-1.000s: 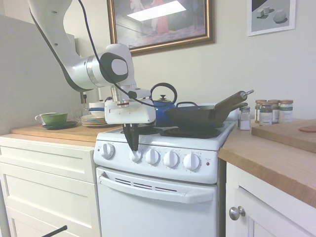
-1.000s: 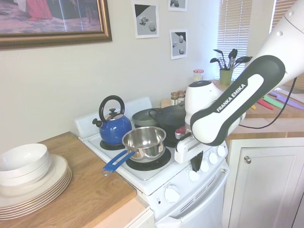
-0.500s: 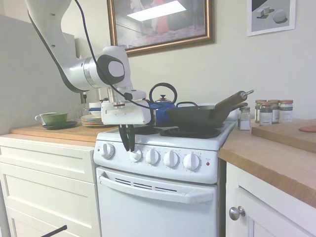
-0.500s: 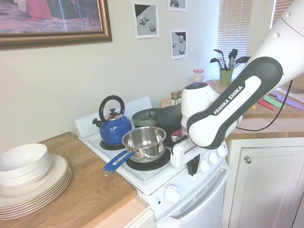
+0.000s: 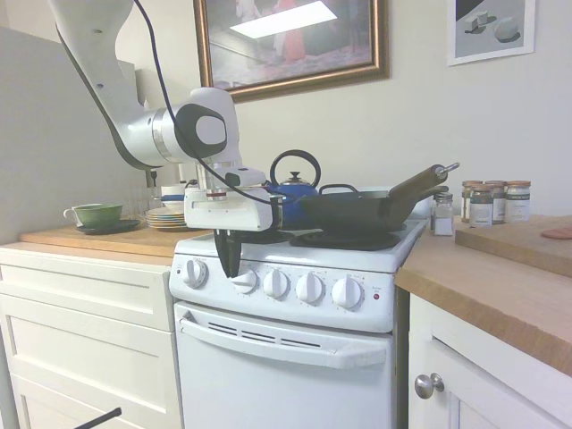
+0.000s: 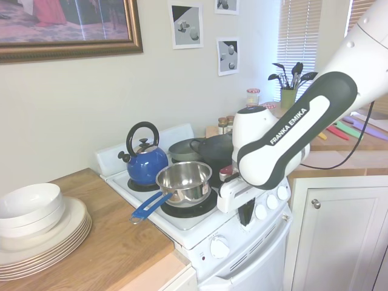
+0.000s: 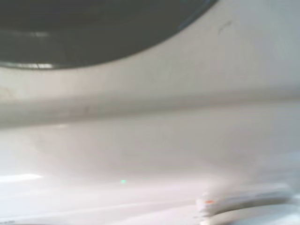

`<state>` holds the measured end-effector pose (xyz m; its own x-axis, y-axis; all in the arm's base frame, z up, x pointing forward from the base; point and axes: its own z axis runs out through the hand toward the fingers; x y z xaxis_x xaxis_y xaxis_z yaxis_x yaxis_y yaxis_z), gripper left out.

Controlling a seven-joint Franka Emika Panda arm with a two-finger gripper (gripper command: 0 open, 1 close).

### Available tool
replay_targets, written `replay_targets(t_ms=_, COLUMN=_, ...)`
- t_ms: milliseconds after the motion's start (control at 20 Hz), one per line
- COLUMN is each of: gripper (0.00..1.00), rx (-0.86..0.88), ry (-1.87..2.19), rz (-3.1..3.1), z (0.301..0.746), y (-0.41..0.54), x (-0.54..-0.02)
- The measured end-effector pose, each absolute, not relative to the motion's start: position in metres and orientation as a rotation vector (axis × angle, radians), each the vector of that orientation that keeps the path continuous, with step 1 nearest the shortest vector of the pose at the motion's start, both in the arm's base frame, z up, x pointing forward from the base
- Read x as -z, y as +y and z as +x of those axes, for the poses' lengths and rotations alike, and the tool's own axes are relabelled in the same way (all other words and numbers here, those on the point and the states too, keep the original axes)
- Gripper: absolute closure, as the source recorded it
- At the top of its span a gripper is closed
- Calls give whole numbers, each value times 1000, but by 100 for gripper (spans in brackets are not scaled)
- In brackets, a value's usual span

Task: Turn on the stove on the bottom left

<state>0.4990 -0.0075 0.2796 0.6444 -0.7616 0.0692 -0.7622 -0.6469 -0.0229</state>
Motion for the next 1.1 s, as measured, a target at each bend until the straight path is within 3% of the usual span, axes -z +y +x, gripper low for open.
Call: replay_targets(t_ms=1100, gripper=100, rx=-197, ry=-1270, rz=2758, z=500, y=10, x=-267)
